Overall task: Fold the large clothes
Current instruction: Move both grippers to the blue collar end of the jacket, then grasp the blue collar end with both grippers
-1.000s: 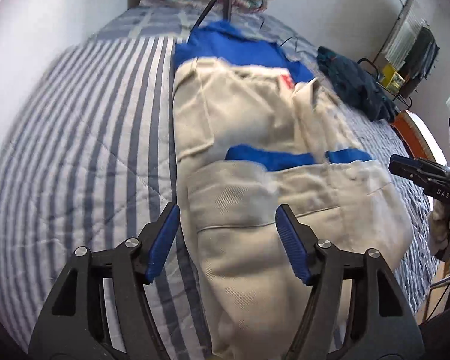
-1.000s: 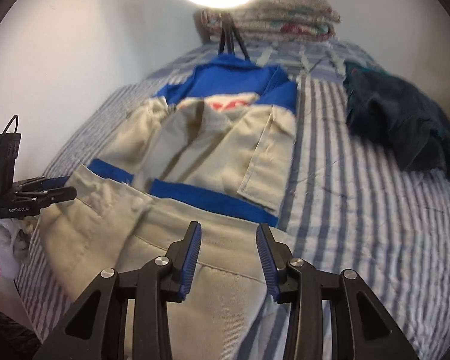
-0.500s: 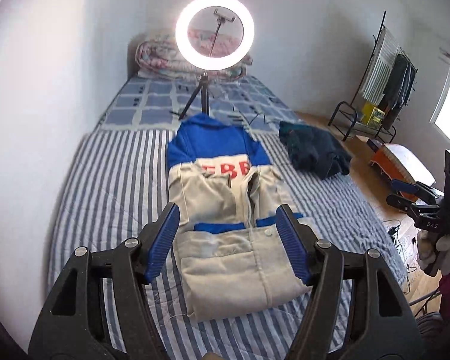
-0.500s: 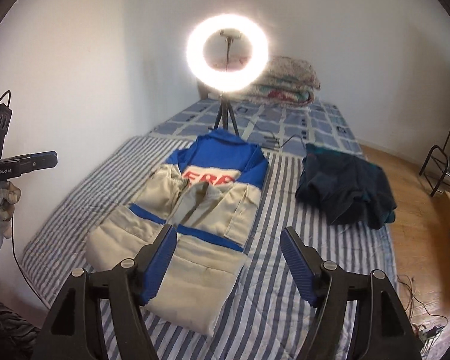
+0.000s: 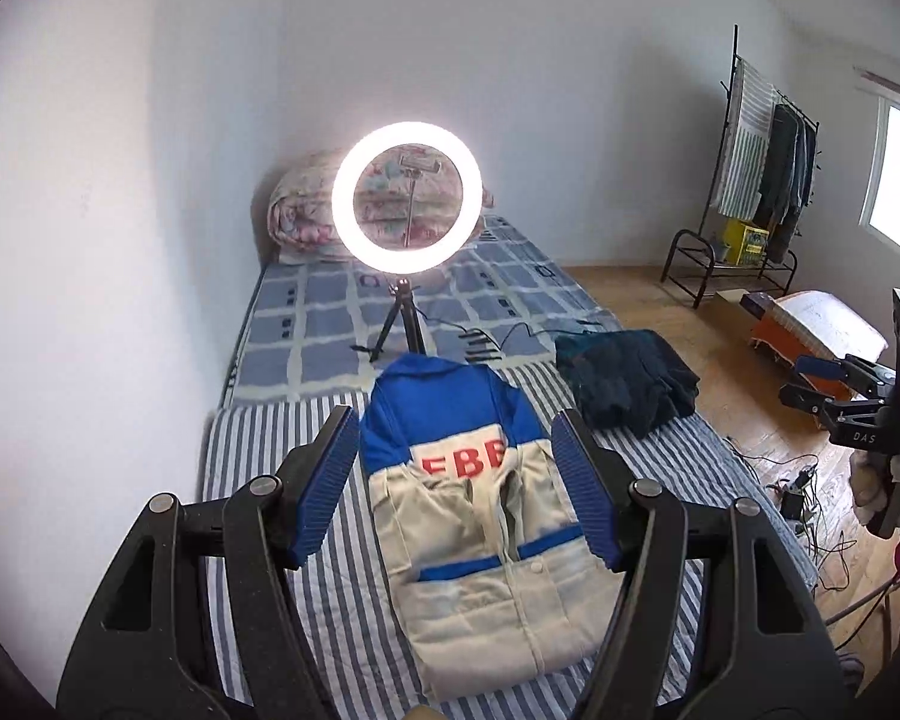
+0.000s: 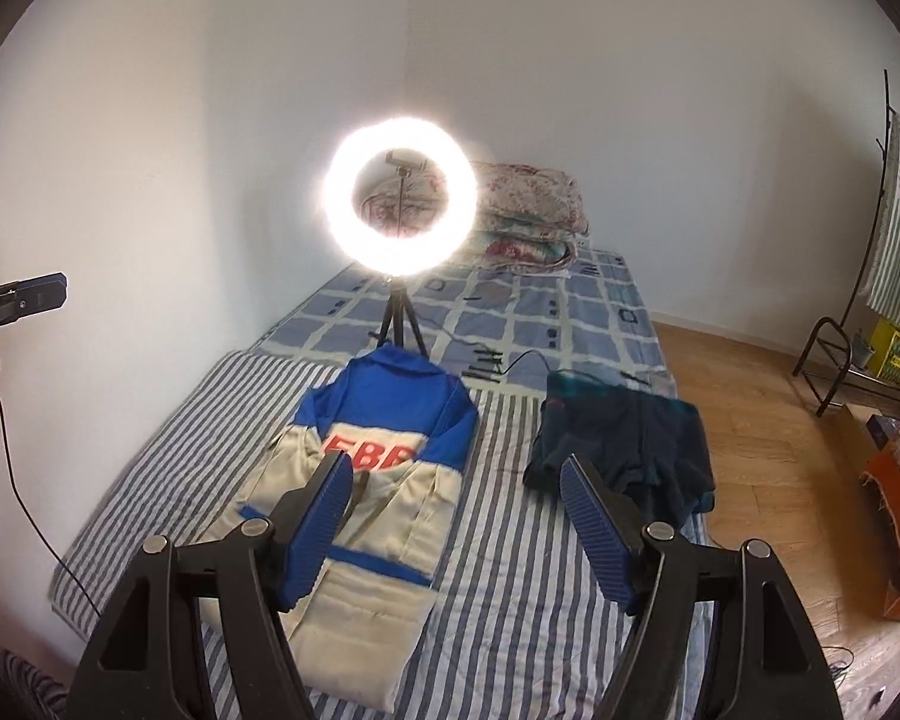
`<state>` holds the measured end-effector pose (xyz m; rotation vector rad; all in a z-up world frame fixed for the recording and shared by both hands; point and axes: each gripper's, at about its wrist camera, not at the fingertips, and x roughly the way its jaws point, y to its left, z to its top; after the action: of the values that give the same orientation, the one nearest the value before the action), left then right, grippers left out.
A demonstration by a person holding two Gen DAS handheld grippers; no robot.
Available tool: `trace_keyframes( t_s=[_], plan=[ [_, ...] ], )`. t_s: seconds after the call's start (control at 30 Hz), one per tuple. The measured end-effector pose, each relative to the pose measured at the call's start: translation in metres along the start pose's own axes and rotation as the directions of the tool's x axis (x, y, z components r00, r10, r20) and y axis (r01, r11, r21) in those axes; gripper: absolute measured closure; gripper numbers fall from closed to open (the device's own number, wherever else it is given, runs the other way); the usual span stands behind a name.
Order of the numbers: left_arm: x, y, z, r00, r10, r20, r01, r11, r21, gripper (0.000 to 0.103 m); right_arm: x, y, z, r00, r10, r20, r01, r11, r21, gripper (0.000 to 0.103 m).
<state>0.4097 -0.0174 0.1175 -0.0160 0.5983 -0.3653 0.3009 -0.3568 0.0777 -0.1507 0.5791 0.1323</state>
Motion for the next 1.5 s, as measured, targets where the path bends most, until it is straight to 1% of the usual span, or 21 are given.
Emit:
trace_keyframes(
  t_s=[0.13,0.23,0.33,0.43,0.57,0.63,0.73,0.83,0.9,1.0,1.13,1.2,1.3,1.37,1.43,1.5],
  plan=[
    [0.024,0.009,0.026,1.000,0.003,0.001,-0.003,1.000,0.007,0.034,0.019,-0.006,0.022,1.000,-0.015,-0.001,0.015,1.000,-0.001,0.029],
    [0.056,0.021,0.031,1.000,-0.016,-0.015,0.016,1.000,-0.008,0.034,0.047,-0.014,0.032,1.000,-0.006,-0.015,0.006,1.000,0.003,0.029],
    [0.096,0.030,0.023,0.998,-0.027,-0.051,0.026,0.999,-0.020,0.034,0.085,-0.022,0.033,0.999,0.026,-0.041,-0.025,0.999,0.025,0.033],
    [0.149,0.040,0.005,0.993,-0.036,-0.116,0.033,0.999,-0.032,0.034,0.132,-0.028,0.025,0.995,0.043,-0.087,-0.039,0.998,0.046,0.038],
    [0.224,0.054,-0.021,0.980,-0.031,-0.196,0.028,0.999,-0.019,0.034,0.197,-0.032,0.011,0.987,0.060,-0.152,-0.055,0.998,0.037,0.041],
    [0.260,0.065,-0.030,0.972,-0.031,-0.231,0.027,0.999,-0.020,0.034,0.229,-0.036,0.005,0.981,0.071,-0.179,-0.066,0.997,0.034,0.041],
    [0.314,0.087,-0.045,0.961,-0.028,-0.276,0.020,0.999,-0.034,0.034,0.275,-0.044,-0.003,0.973,0.085,-0.214,-0.077,0.996,0.043,0.044],
    [0.352,0.104,-0.056,0.952,-0.022,-0.307,0.007,0.999,-0.050,0.035,0.318,-0.051,-0.010,0.965,0.105,-0.241,-0.091,0.994,0.067,0.046],
    [0.378,0.115,-0.065,0.941,-0.021,-0.337,0.000,0.998,-0.062,0.038,0.345,-0.054,-0.012,0.960,0.123,-0.252,-0.105,0.991,0.085,0.047],
    [0.404,0.128,-0.074,0.930,-0.049,-0.364,0.015,0.995,-0.094,0.039,0.380,-0.056,-0.015,0.950,0.154,-0.273,-0.126,0.985,0.117,0.048],
    [0.435,0.139,-0.079,0.921,-0.063,-0.384,0.022,0.994,-0.110,0.039,0.424,-0.051,-0.019,0.935,0.161,-0.317,-0.132,0.985,0.112,0.051],
    [0.455,0.144,-0.083,0.910,-0.089,-0.404,0.043,0.992,-0.123,0.039,0.442,-0.046,-0.020,0.929,0.160,-0.334,-0.135,0.986,0.097,0.053],
    [0.481,0.148,-0.088,0.898,-0.093,-0.430,0.046,0.992,-0.117,0.039,0.468,-0.042,-0.020,0.923,0.164,-0.348,-0.141,0.986,0.089,0.053],
    [0.497,0.151,-0.091,0.891,-0.115,-0.439,0.064,0.990,-0.128,0.039,0.484,-0.042,-0.021,0.921,0.167,-0.353,-0.143,0.985,0.094,0.053],
    [0.513,0.153,-0.093,0.882,-0.134,-0.452,0.083,0.988,-0.132,0.039,0.499,-0.043,-0.020,0.915,0.183,-0.359,-0.155,0.982,0.107,0.053],
    [0.527,0.153,-0.094,0.877,-0.134,-0.461,0.090,0.989,-0.116,0.039,0.513,-0.044,-0.021,0.909,0.201,-0.365,-0.168,0.978,0.119,0.053]
  ],
)
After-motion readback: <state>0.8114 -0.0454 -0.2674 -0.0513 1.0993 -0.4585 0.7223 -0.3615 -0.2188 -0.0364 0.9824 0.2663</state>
